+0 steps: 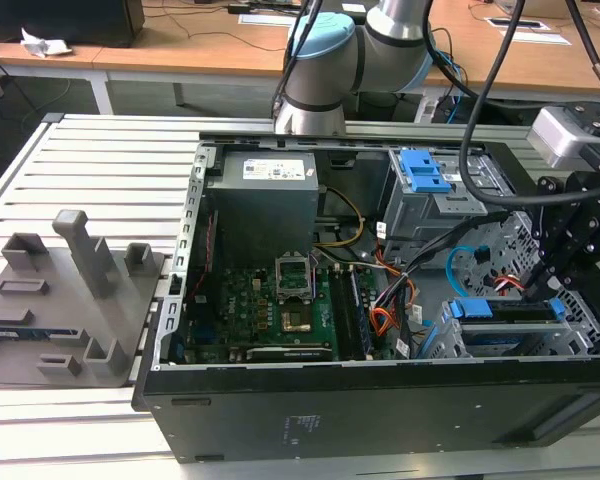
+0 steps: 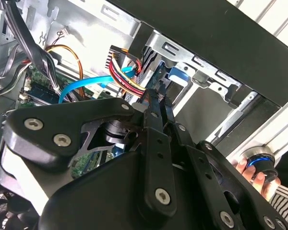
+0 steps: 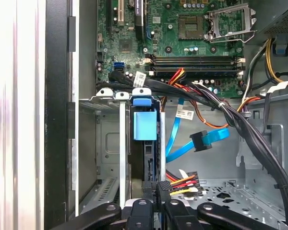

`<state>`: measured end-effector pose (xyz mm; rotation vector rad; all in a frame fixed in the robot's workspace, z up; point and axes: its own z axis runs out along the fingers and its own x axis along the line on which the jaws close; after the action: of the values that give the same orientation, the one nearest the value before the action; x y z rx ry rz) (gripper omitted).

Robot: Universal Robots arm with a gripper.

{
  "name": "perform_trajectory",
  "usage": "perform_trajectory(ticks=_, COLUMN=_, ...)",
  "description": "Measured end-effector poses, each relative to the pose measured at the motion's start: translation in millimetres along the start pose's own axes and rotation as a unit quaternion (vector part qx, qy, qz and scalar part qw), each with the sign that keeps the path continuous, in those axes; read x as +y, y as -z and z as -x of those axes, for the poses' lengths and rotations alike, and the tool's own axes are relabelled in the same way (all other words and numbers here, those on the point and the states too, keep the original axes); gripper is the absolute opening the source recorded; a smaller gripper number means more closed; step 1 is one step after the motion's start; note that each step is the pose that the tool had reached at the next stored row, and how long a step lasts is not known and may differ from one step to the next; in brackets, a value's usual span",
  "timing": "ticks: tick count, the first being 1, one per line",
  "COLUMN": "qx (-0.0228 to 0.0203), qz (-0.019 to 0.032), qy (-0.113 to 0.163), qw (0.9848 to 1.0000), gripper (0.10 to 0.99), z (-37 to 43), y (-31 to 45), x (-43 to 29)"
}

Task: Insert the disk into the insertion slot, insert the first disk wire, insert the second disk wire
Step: 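Insert the first disk wire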

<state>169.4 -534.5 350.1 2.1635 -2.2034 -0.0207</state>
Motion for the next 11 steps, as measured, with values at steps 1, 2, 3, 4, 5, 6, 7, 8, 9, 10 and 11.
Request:
perform_trajectory(ticks=1, qx=0.0000, qz=0.0000, qy=0.000, qw=1.0000, gripper=0.161, z=-0.4, y=0.0, x=0.0)
perform_trajectory(ticks=2, qx=0.0000, qz=0.0000, qy=0.000, qw=1.0000, gripper=0.161, z=-0.9, y=-0.1, x=0.0)
perform_trajectory(ticks=3, qx=0.0000, qz=0.0000, qy=0.000, qw=1.0000, gripper=0.161, z=-1.9, y=-0.3, x=-0.1)
perform_trajectory(ticks=4, qx=0.0000, qz=0.0000, qy=0.000, qw=1.0000, gripper=0.161, z=-2.7, y=-0.4, x=-0.1)
perform_trajectory(ticks=5, qx=0.0000, qz=0.0000, qy=0.000, qw=1.0000, gripper=0.161, z=-2.8, y=-0.6, x=-0.1)
perform_trajectory(ticks=6, qx=0.0000, qz=0.0000, qy=0.000, qw=1.0000, gripper=0.161, z=-2.8, y=-1.1, x=-0.1)
perform_trajectory(ticks=7, qx=0.0000, qz=0.0000, qy=0.000, qw=1.0000, gripper=0.161, z=-2.8, y=-1.9, x=-0.1)
perform_trajectory(ticks=8, qx=0.0000, qz=0.0000, qy=0.000, qw=1.0000, gripper=0.161, z=-2.8, y=-2.6, x=-0.2)
perform_trajectory(ticks=9, qx=0.0002, qz=0.0000, qy=0.000, qw=1.0000, gripper=0.161, z=-2.8, y=-3.0, x=-0.2)
perform_trajectory(ticks=10, qx=0.0002, qz=0.0000, qy=0.000, qw=1.0000, gripper=0.161, z=-2.8, y=-3.3, x=-0.3)
perform_trajectory(ticks=11, qx=0.0001, qz=0.0000, qy=0.000, qw=1.0000, gripper=0.161, z=-2.8, y=-3.5, x=-0.3)
